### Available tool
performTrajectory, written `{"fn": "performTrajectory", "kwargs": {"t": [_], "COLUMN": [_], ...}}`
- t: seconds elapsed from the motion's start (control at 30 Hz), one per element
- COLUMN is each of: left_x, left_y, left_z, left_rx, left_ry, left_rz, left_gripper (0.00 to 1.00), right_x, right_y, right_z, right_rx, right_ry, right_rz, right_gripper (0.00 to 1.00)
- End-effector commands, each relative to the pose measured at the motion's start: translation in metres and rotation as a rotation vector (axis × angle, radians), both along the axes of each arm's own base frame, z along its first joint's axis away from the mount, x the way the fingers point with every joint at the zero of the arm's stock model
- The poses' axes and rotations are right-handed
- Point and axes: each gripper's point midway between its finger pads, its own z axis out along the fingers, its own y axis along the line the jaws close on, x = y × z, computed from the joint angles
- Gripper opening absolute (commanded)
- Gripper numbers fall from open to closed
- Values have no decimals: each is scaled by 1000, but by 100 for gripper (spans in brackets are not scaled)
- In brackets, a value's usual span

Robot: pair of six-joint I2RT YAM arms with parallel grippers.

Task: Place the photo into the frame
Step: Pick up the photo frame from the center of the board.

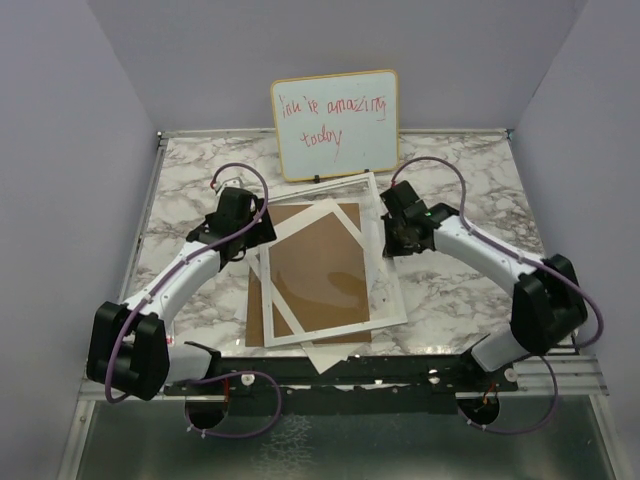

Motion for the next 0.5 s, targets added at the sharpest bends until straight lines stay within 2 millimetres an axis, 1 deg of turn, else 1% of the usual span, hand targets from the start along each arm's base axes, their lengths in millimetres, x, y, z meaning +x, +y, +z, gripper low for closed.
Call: {"fn": "performTrajectory", "kwargs": {"t": [0.0, 0.13, 0.2, 0.27, 0.33, 0.47], "left_x": [8, 7, 7, 7, 11, 21], "left_y": [-2, -11, -14, -17, -23, -37], "left_z": [9, -6, -15, -28, -36, -48], "left_rx": [7, -40, -59, -70, -90, -125], "left_ry": [-23, 8, 30, 65, 82, 108], "left_rz": [-17, -22, -13, -6, -17, -45], "left_gripper": [99, 99, 99, 99, 97, 93], "right_x": [-25, -37, -38, -37, -36, -24], "right_y": [-45, -76, -86, -93, -104, -130], "right_z": [25, 10, 6, 4, 3, 4], "right_rx": [-108, -212, -246, -265, -298, -345], "right_ry": [-66, -51, -49, -53, -51, -37], "right_rz": [-77, -126, -151, -174, -202, -272], "right_gripper": [1, 1, 1, 1, 1, 1]}}
